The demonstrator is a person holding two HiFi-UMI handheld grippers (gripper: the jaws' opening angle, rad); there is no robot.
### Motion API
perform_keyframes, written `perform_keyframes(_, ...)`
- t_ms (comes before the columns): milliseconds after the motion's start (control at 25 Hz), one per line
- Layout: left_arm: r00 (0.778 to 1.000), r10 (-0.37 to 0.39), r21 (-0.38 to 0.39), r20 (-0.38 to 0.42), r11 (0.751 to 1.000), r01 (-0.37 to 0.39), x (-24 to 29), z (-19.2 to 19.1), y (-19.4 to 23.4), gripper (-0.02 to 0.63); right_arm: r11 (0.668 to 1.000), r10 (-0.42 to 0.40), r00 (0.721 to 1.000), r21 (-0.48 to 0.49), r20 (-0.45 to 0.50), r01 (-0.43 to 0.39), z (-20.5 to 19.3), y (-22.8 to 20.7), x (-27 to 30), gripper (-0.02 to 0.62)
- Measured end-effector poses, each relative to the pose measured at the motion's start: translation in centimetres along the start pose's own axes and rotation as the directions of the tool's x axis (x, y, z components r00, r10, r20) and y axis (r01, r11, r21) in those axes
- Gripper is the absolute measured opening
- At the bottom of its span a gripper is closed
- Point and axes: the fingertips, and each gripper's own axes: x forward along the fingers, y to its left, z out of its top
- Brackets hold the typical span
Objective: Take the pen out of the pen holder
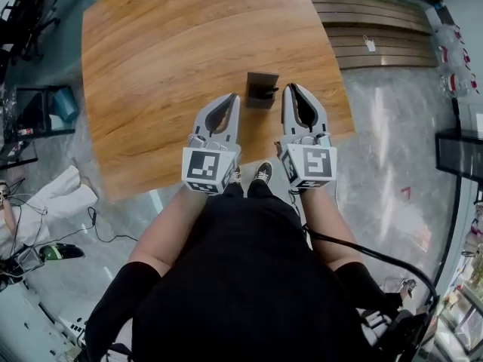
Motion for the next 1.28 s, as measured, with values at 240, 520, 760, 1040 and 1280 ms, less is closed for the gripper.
perform_keyframes(240,0.996,-0.034,0.035,0.079,0.999,0.032,-2.6,4.1,-2.4,0.000,0.999,0.033,0.996,-0.022,0.082,-0.031,4.5,2.5,-4.3,0.015)
perform_keyframes(520,0.991,-0.049,0.052,0.127,0.998,0.042,-4.0,5.9,-3.6,0.000,0.996,0.069,0.992,-0.058,0.104,-0.063,5.6,4.5,-6.7,0.014)
perform_keyframes(760,0.990,-0.046,0.050,0.133,0.998,0.040,-4.4,6.2,-4.1,0.000,0.995,0.084,0.993,-0.057,0.083,-0.079,5.4,5.2,-7.0,0.014)
perform_keyframes(1040,0.990,-0.046,0.045,0.131,0.998,0.041,-4.6,5.9,-4.2,0.000,0.996,0.086,0.993,-0.045,0.077,-0.083,5.1,5.6,-6.9,0.014)
perform_keyframes(1280,0.990,-0.052,0.049,0.129,0.998,0.046,-4.9,5.7,-4.3,0.000,0.995,0.093,0.993,-0.053,0.079,-0.089,5.2,6.0,-7.2,0.014)
